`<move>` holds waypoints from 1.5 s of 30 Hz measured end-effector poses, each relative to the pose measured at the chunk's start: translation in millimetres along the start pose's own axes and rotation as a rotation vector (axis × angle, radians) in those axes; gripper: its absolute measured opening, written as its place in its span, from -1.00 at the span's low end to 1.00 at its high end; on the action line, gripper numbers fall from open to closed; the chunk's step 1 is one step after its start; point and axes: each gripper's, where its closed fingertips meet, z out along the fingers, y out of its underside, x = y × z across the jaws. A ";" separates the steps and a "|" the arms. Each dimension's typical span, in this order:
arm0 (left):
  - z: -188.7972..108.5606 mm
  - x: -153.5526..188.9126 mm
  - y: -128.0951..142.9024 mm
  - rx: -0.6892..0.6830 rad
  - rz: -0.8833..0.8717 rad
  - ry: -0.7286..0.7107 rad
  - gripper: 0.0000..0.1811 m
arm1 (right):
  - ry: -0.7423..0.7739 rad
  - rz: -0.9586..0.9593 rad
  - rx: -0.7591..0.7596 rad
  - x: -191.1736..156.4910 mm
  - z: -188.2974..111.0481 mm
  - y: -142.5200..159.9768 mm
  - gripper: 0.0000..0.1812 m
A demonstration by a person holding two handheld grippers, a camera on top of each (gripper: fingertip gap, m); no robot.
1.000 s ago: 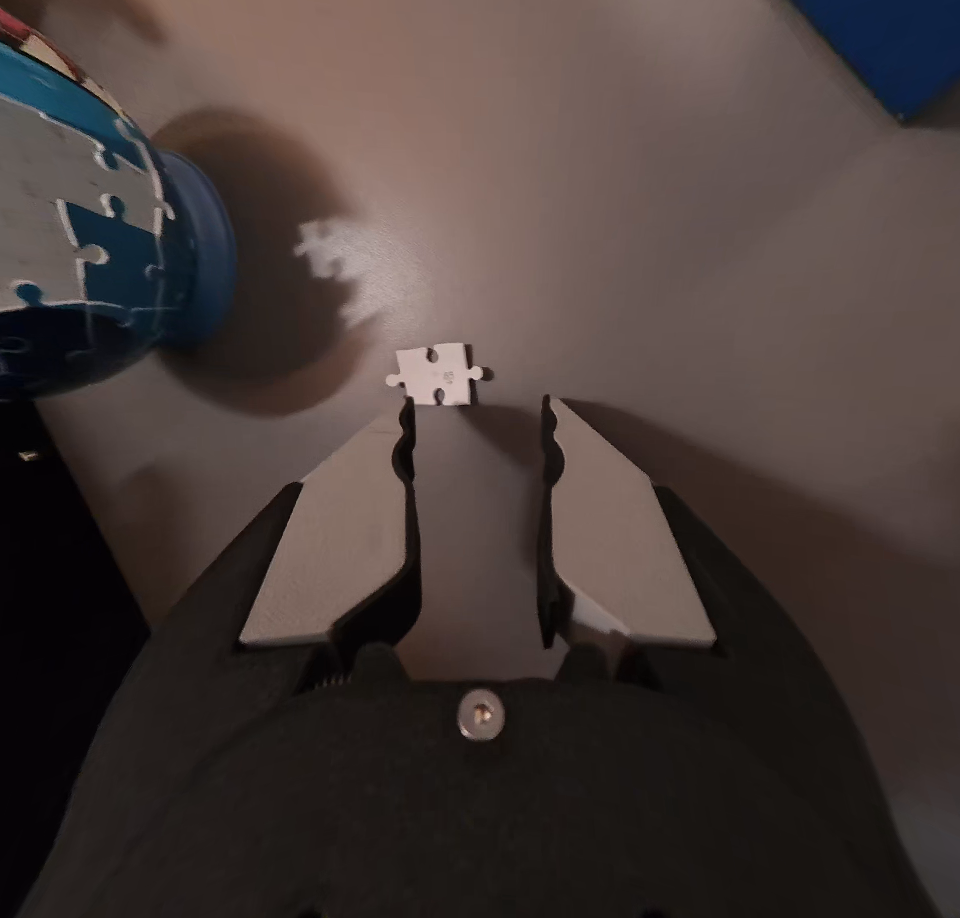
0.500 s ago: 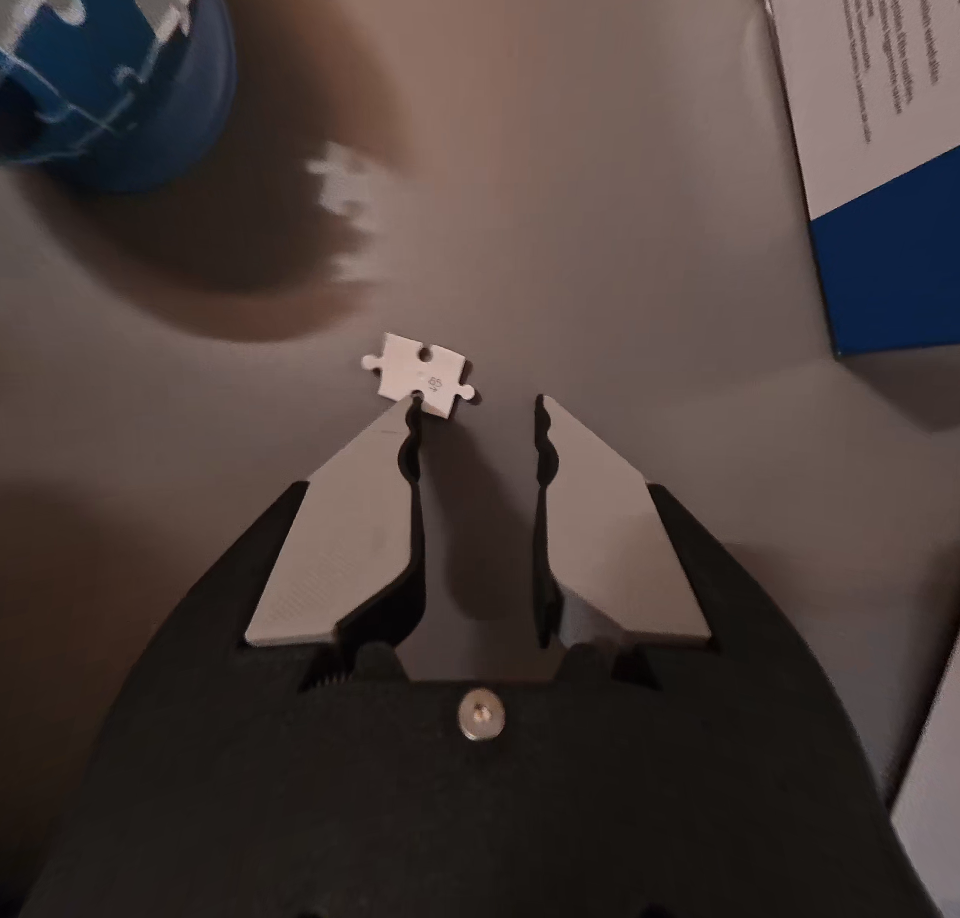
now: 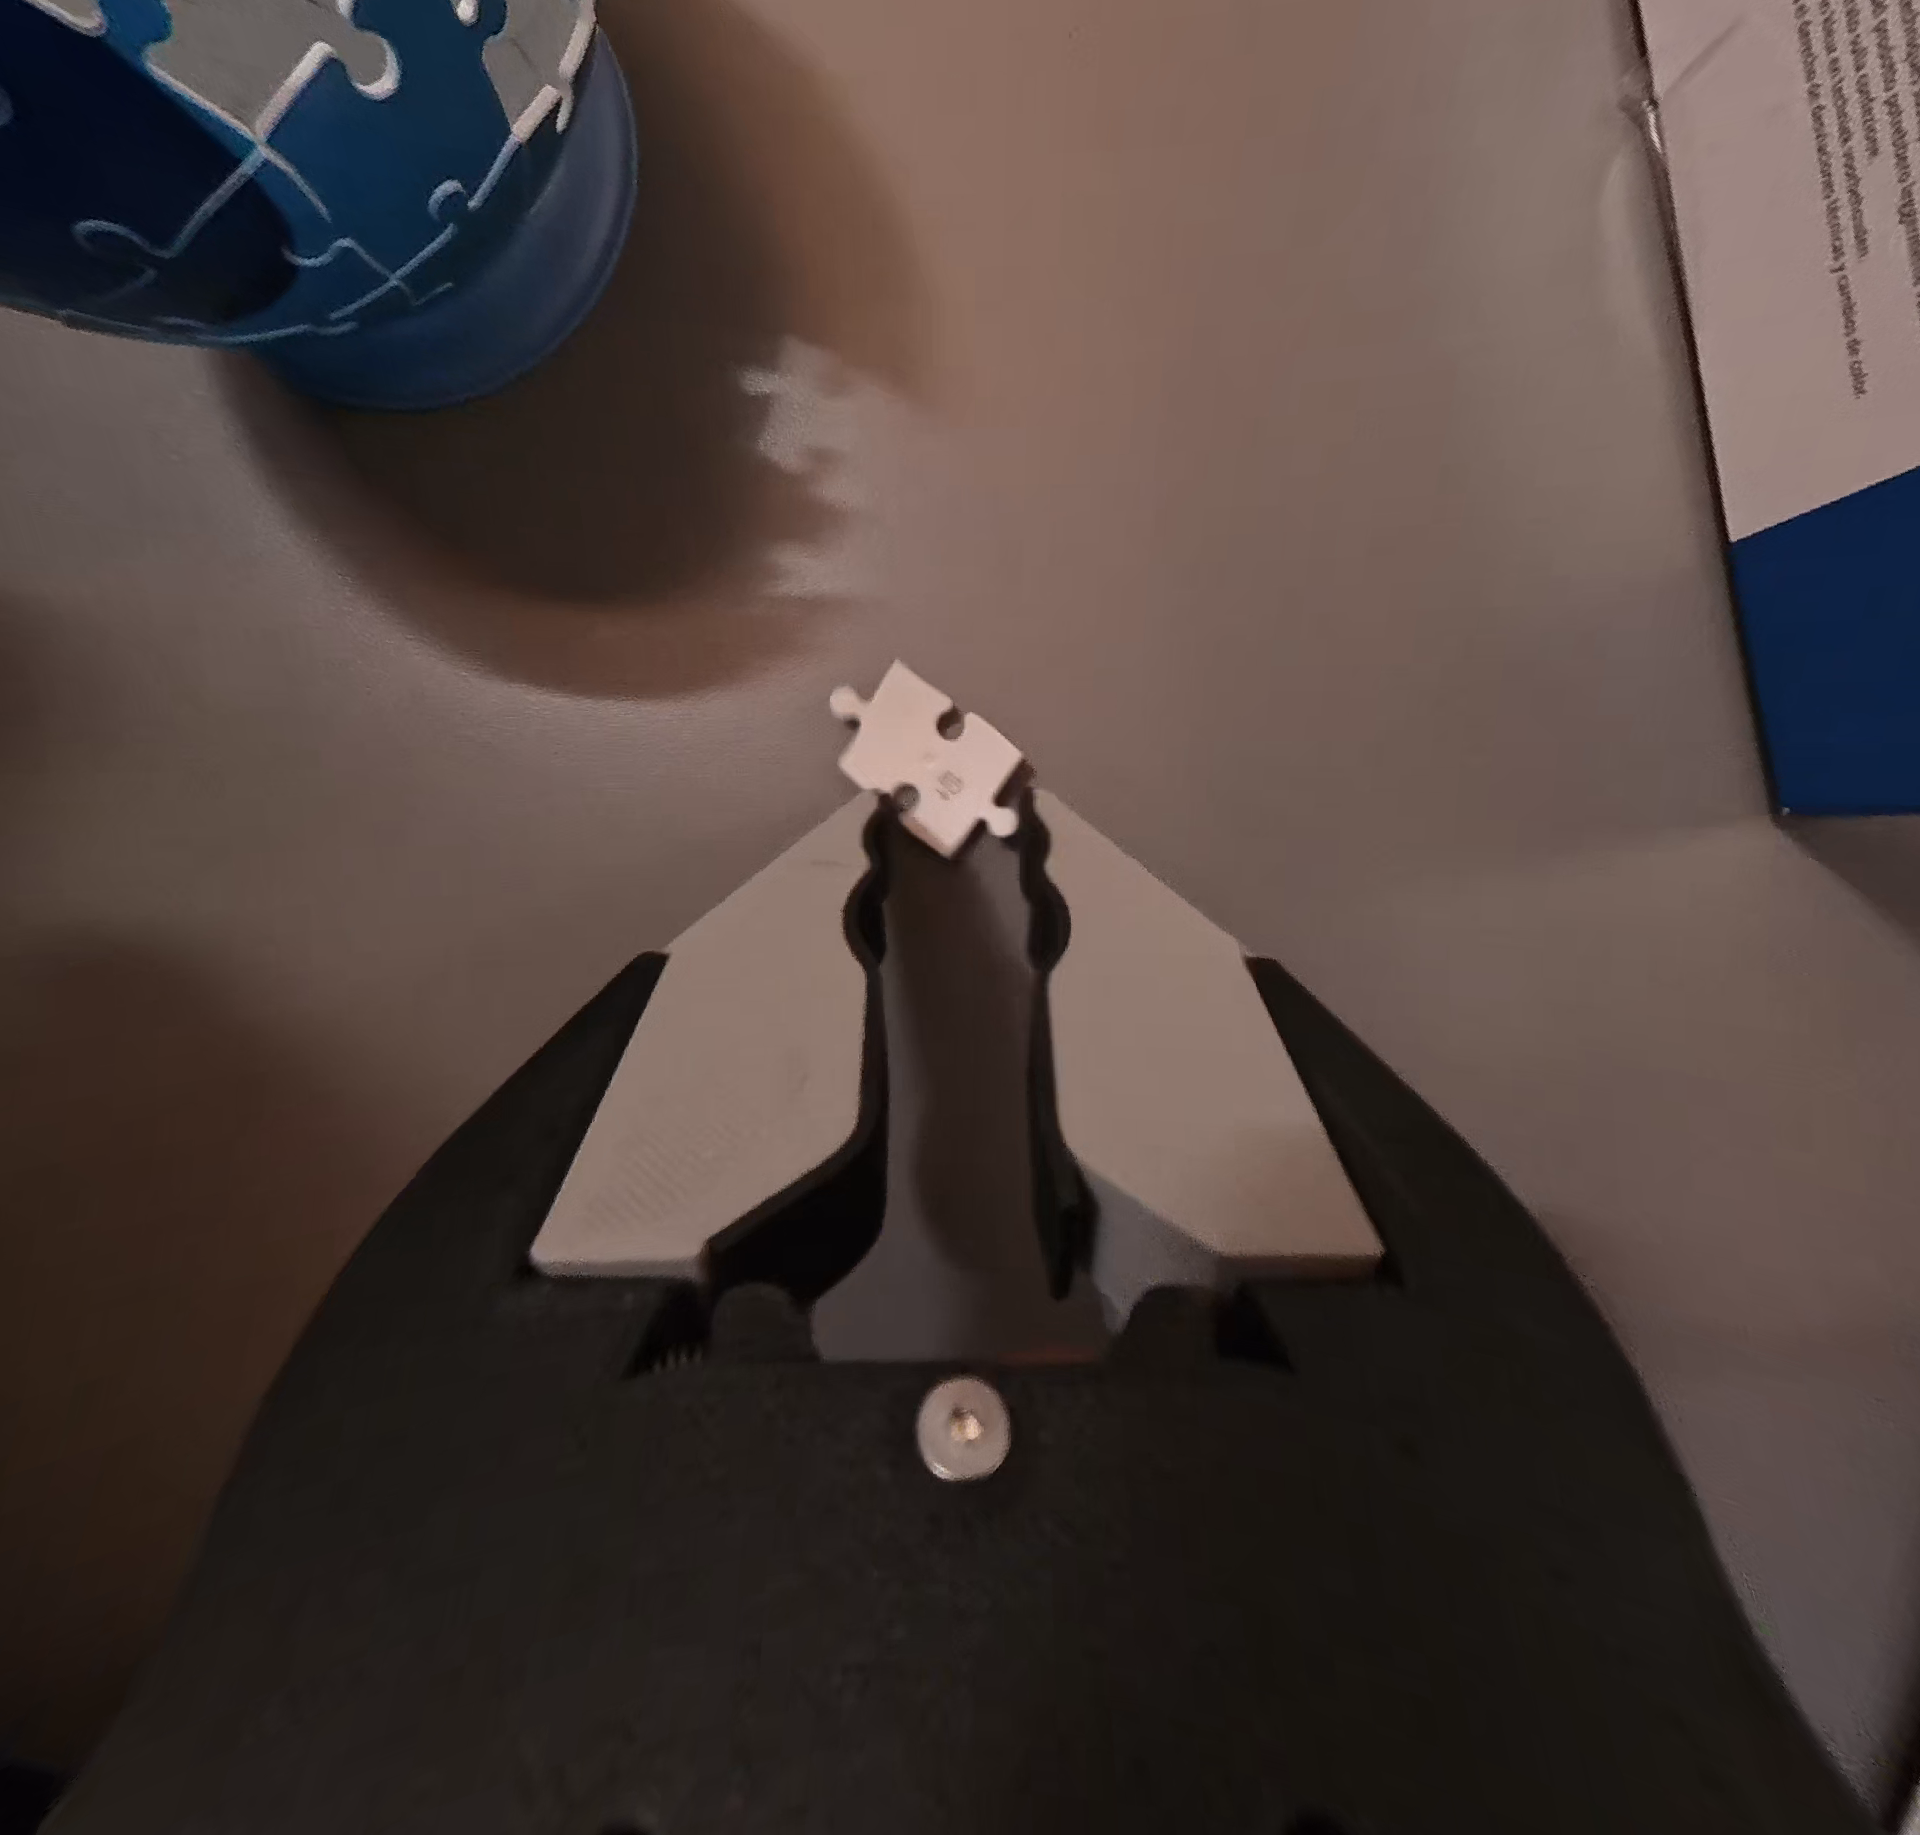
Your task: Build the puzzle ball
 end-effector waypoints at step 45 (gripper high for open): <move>107.7 -79.8 -139.2 -0.227 0.082 0.075 -1.00 | 0.064 0.092 0.400 5.3 -96.1 -132.3 -1.00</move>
